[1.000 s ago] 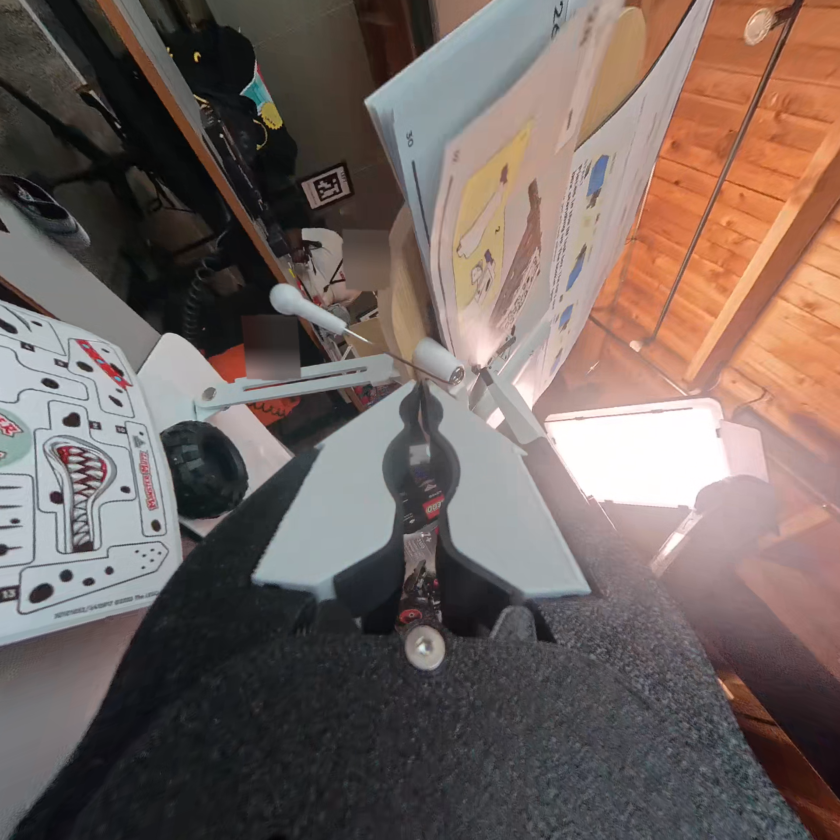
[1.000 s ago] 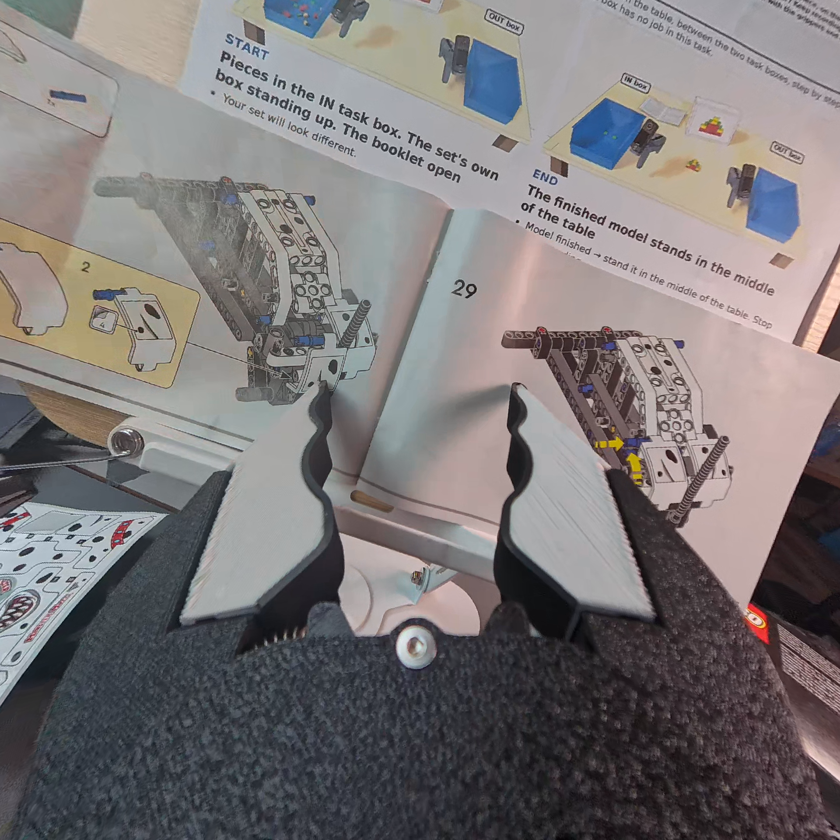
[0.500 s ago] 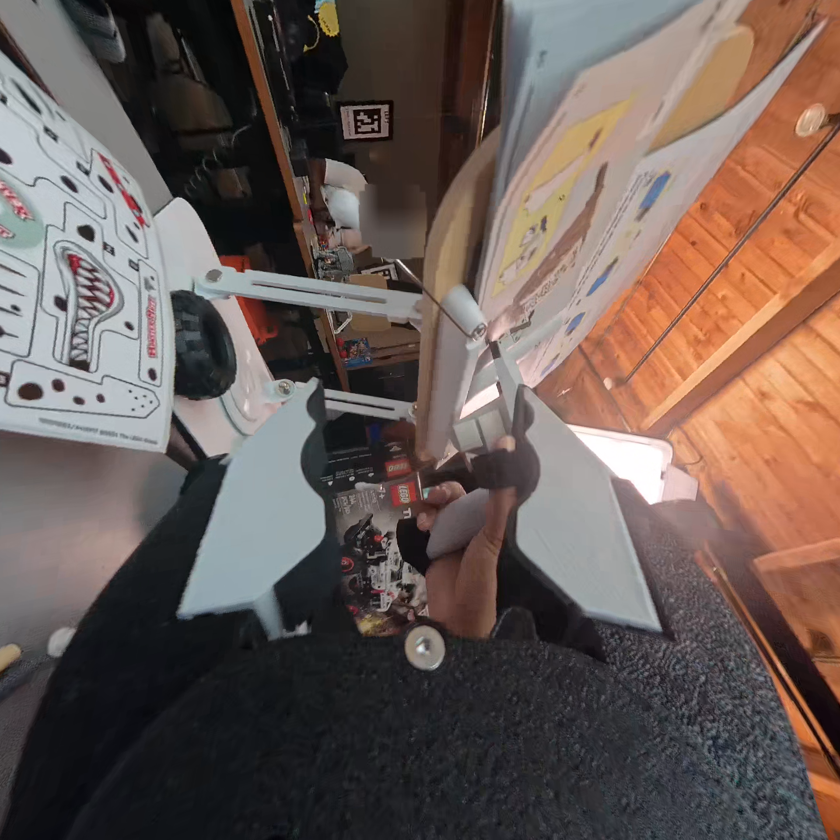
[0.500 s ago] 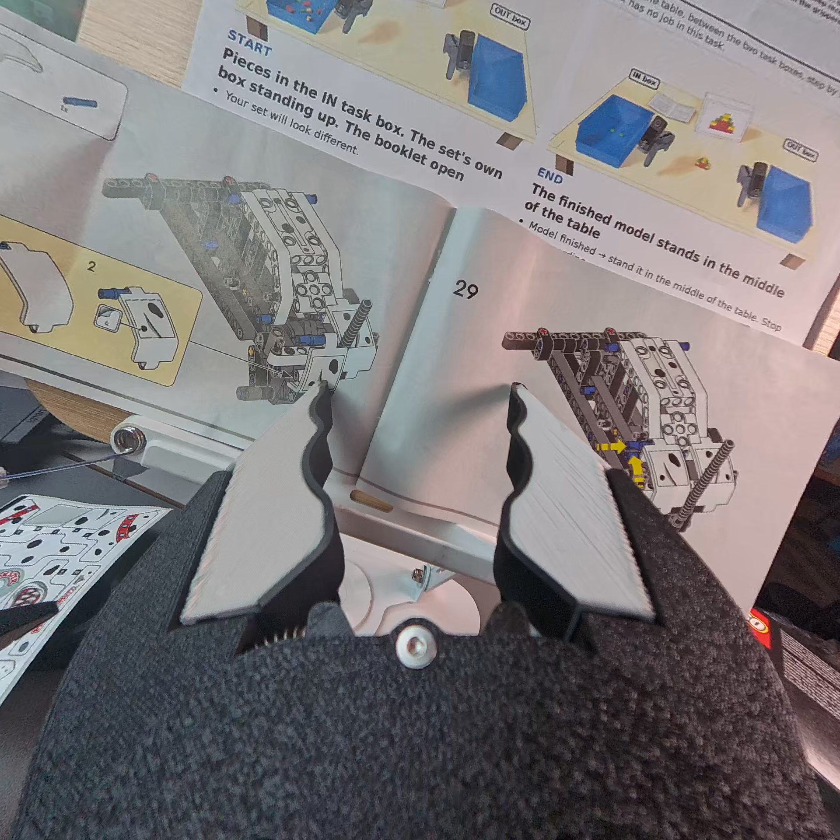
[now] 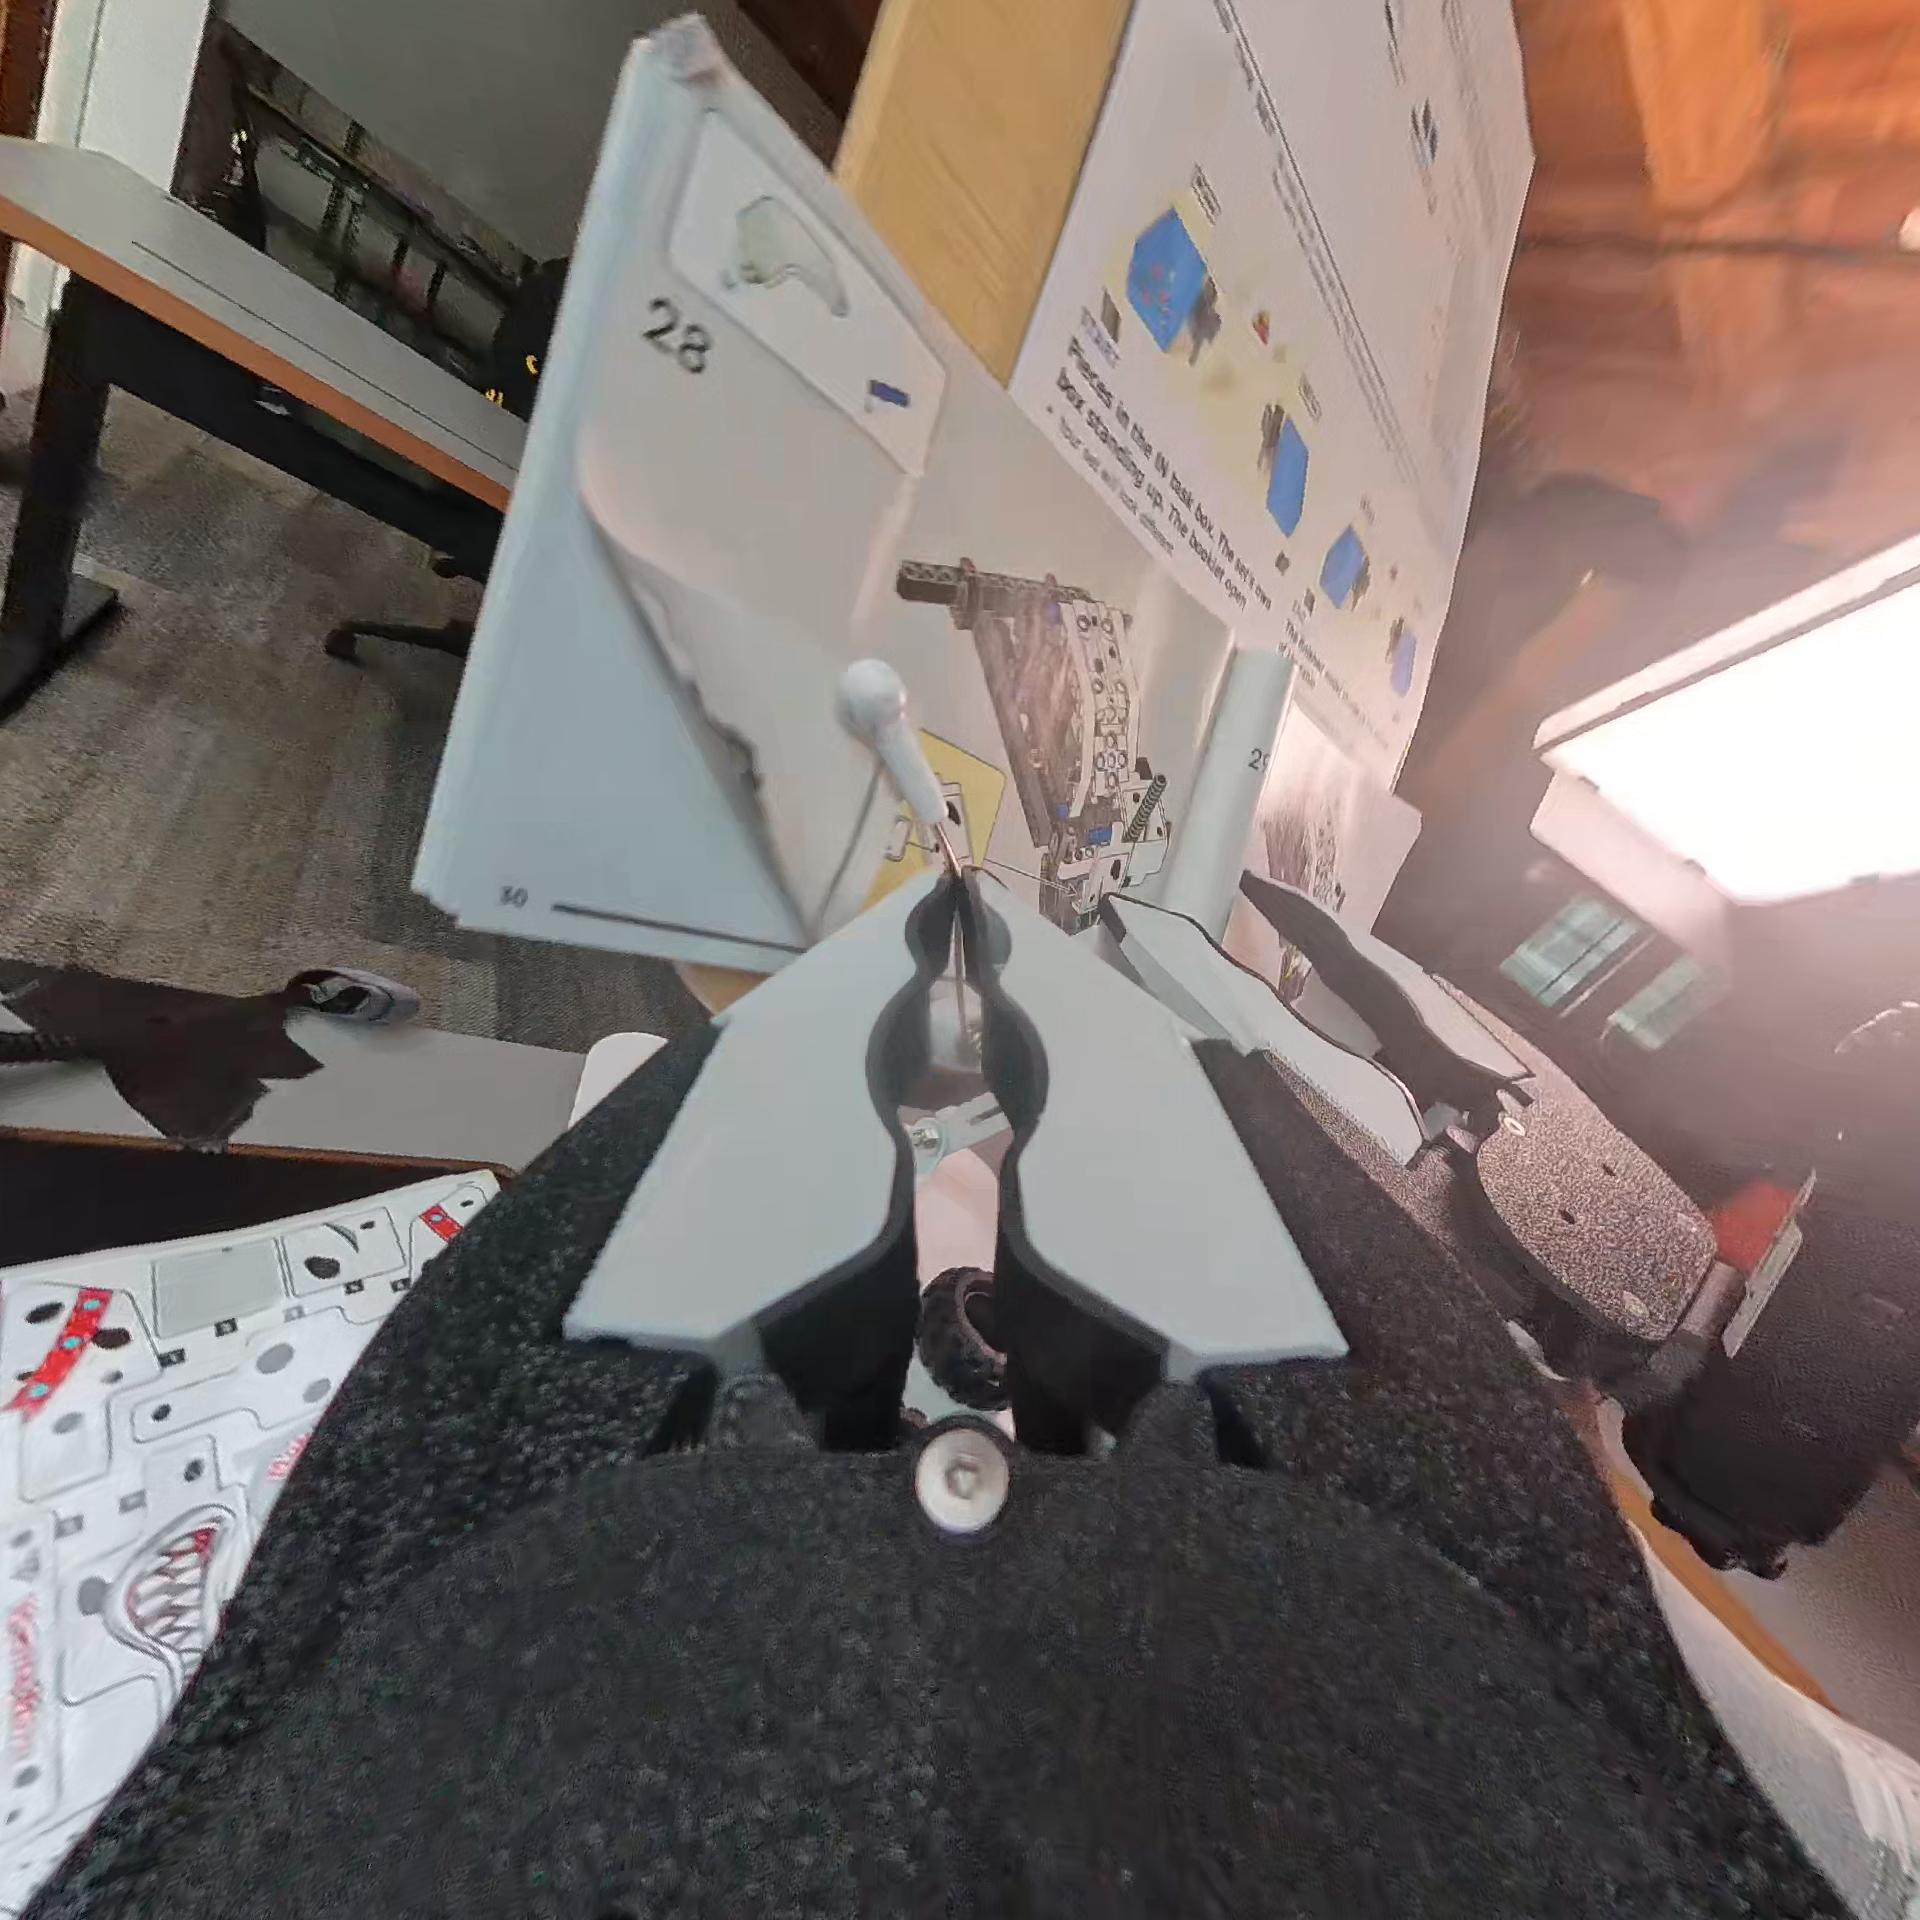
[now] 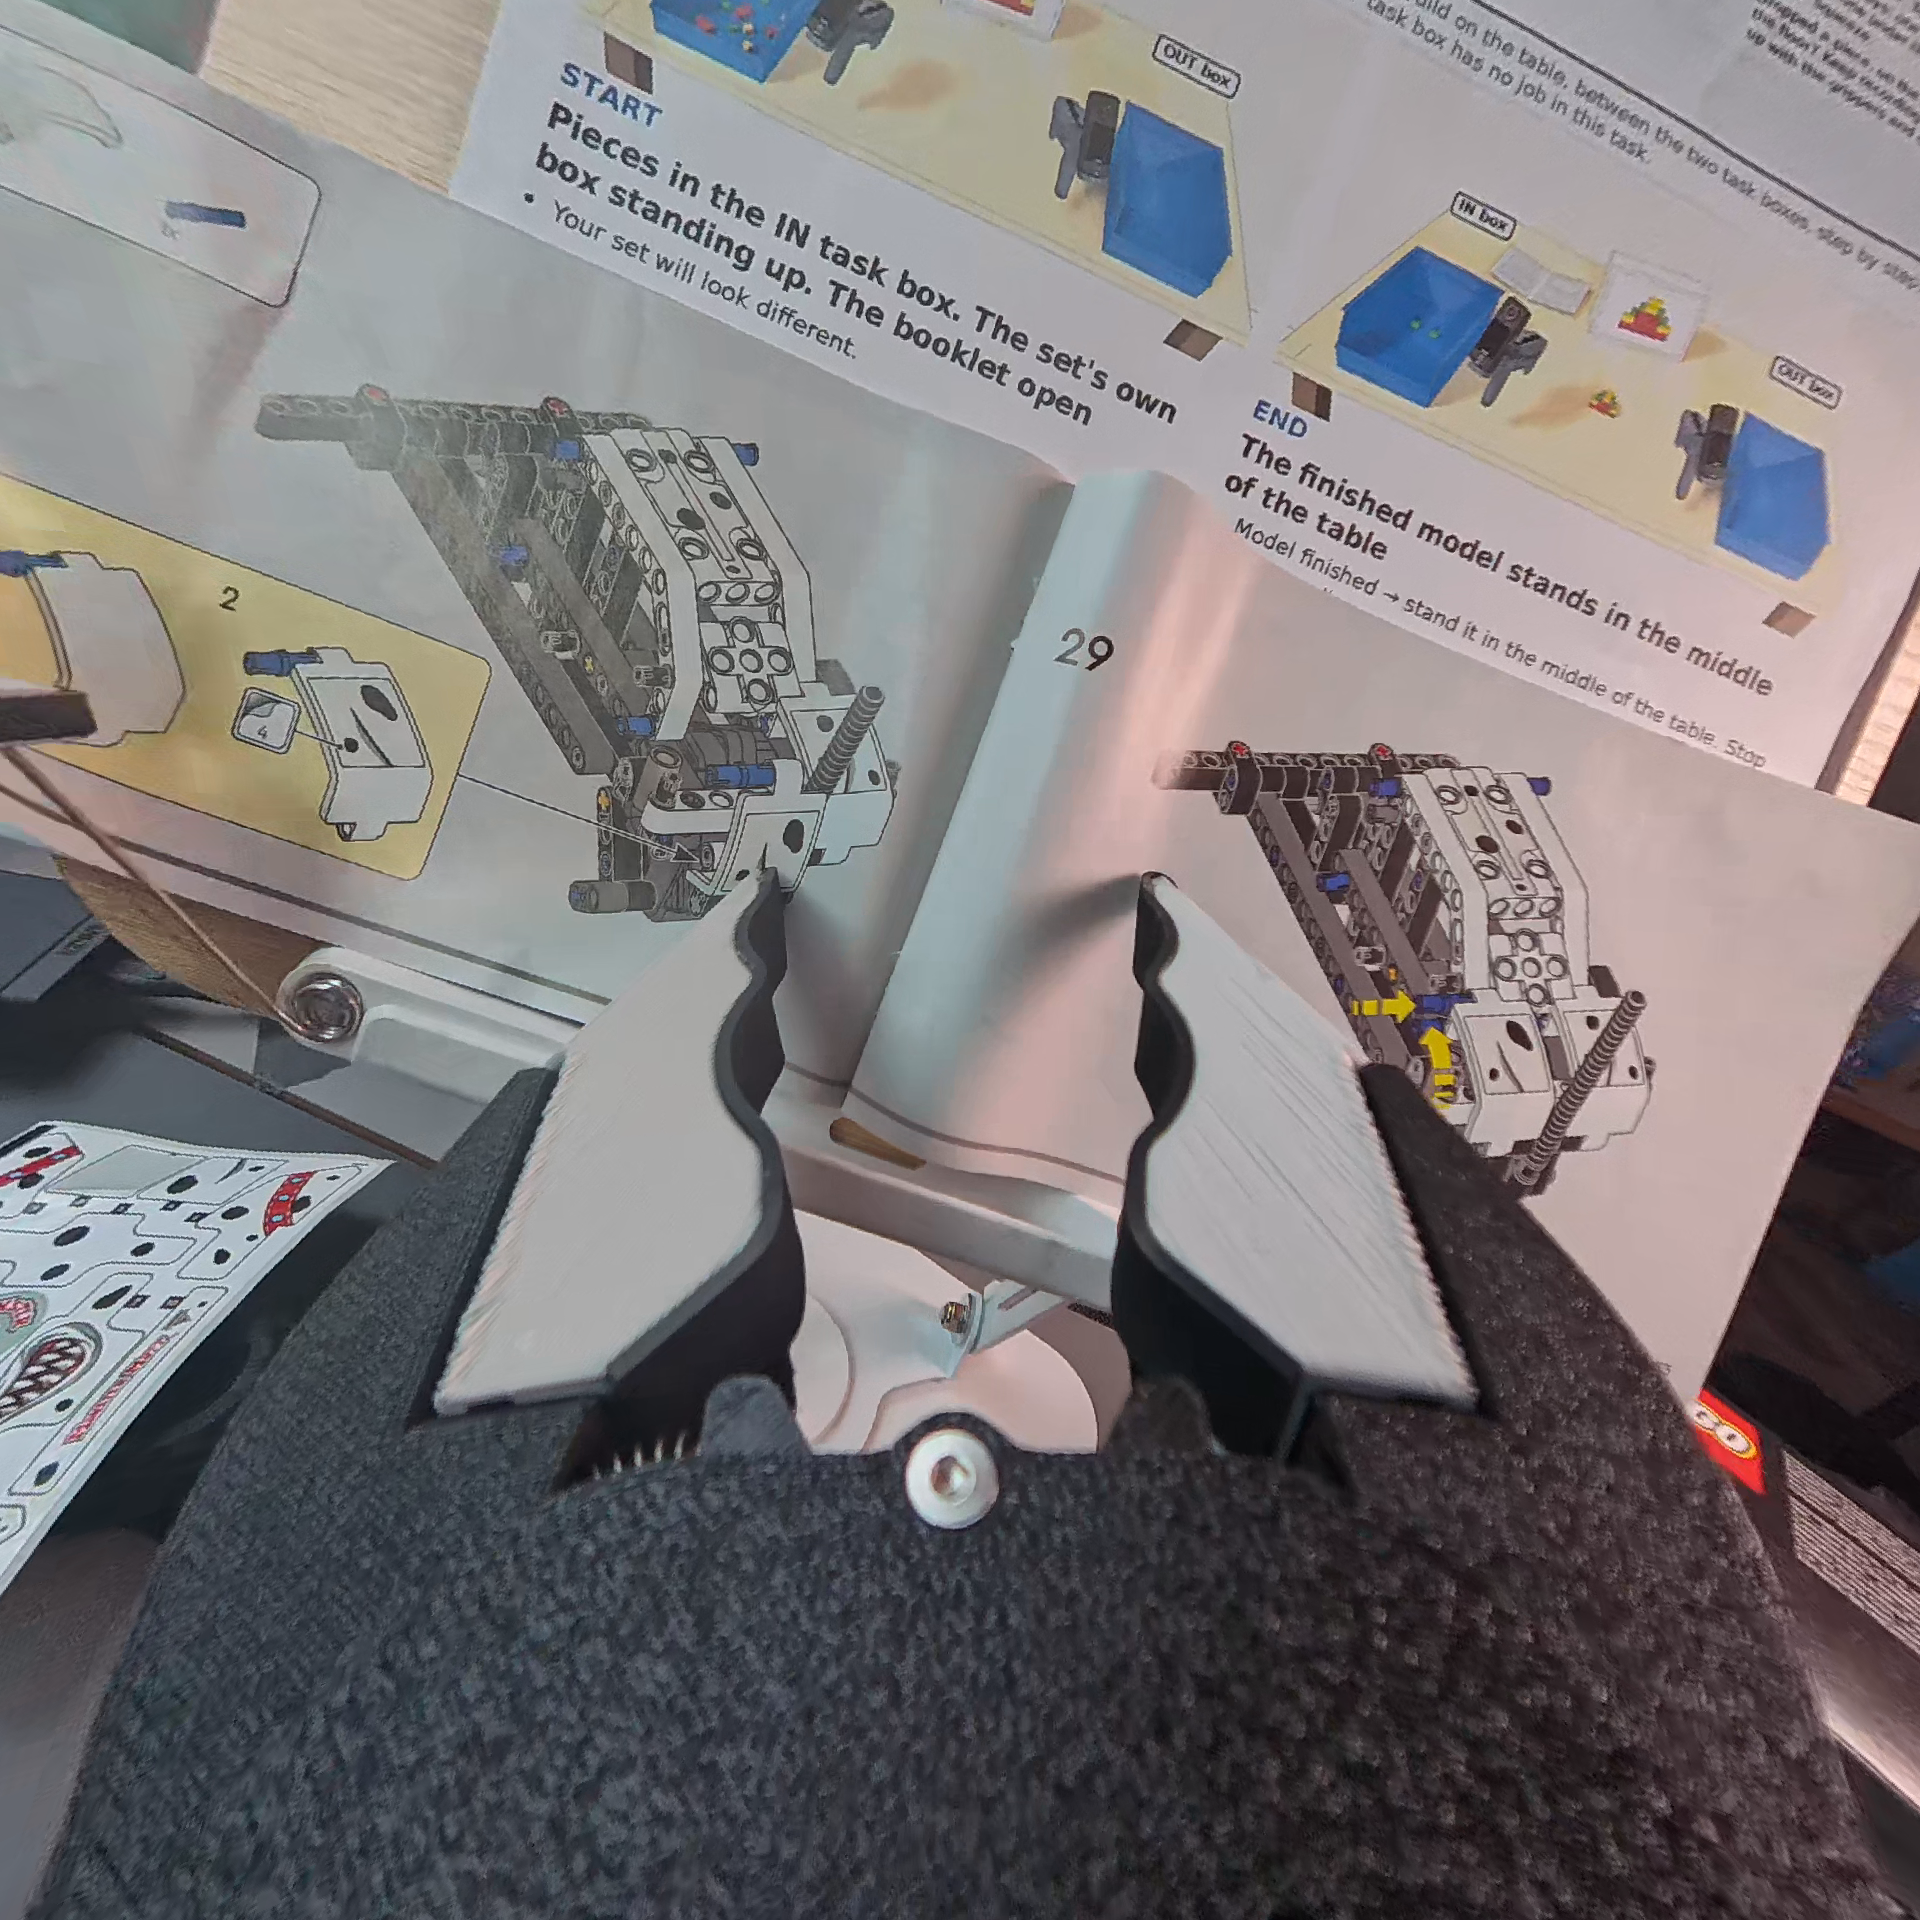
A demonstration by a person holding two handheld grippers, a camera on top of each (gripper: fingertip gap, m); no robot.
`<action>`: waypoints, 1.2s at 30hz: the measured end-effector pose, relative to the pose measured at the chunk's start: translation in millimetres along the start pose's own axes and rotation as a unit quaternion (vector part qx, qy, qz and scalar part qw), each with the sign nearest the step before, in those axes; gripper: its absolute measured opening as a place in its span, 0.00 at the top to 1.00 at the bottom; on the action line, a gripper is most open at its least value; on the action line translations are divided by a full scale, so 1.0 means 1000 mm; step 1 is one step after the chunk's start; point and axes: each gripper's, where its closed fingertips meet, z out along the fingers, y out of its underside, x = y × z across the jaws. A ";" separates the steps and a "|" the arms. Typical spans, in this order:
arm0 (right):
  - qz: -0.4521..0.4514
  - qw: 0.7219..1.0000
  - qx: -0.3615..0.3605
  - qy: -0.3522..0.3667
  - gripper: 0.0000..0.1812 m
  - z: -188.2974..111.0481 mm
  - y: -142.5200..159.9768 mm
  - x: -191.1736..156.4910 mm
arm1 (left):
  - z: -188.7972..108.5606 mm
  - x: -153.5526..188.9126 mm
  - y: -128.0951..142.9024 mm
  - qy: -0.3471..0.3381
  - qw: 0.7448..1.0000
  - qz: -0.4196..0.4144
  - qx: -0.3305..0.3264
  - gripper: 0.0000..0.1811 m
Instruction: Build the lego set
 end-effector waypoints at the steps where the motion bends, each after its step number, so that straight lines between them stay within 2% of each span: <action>1: 0.005 1.000 0.000 -0.001 0.63 0.000 0.000 0.000 | 0.004 0.005 -0.001 0.001 1.000 0.015 -0.014 1.00; 3: 0.008 1.000 -0.001 -0.001 0.63 0.000 0.001 0.000 | 0.010 0.003 -0.002 -0.013 1.000 0.008 -0.026 1.00; 8: 0.029 0.999 -0.011 -0.008 0.55 0.000 0.003 0.008 | 0.017 0.019 0.002 -0.039 0.985 0.162 -0.052 1.00; 10: 0.033 0.999 -0.013 -0.011 0.54 0.000 0.003 0.009 | 0.027 0.034 0.012 -0.020 0.973 0.219 -0.074 1.00; 11: 0.032 0.999 -0.012 -0.012 0.54 0.000 0.003 0.010 | 0.033 0.042 0.021 -0.003 0.961 0.257 -0.101 1.00; 13: 0.033 0.999 -0.013 -0.011 0.53 -0.001 0.004 0.012 | 0.045 0.049 0.045 0.019 0.919 0.355 -0.172 0.99; 15: 0.038 0.999 -0.022 -0.015 0.51 -0.001 0.005 0.014 | 0.048 0.050 0.053 0.031 0.877 0.440 -0.190 0.99; 20: 0.041 0.998 -0.036 -0.044 0.45 -0.003 0.015 0.017 | 0.048 0.046 0.058 0.074 0.861 0.447 -0.232 0.98; 21: 0.040 0.997 -0.039 -0.049 0.45 -0.005 0.018 0.018 | 0.047 0.045 0.060 0.074 0.859 0.445 -0.241 0.97; 23: 0.042 0.997 -0.039 -0.060 0.45 -0.012 0.022 0.021 | 0.042 0.047 0.063 0.084 0.861 0.429 -0.260 0.88; 28: 0.033 0.993 -0.025 -0.110 0.47 -0.051 0.011 0.036 | 0.005 0.068 0.041 0.131 0.913 0.334 -0.193 0.83; 31: 0.009 0.987 -0.036 -0.157 0.48 -0.077 -0.010 0.042 | -0.029 0.076 0.040 0.145 0.927 0.294 -0.184 0.80; 36: -0.055 0.978 -0.051 -0.192 0.49 -0.112 -0.069 0.049 | -0.094 0.092 0.060 0.166 0.925 0.281 -0.193 0.80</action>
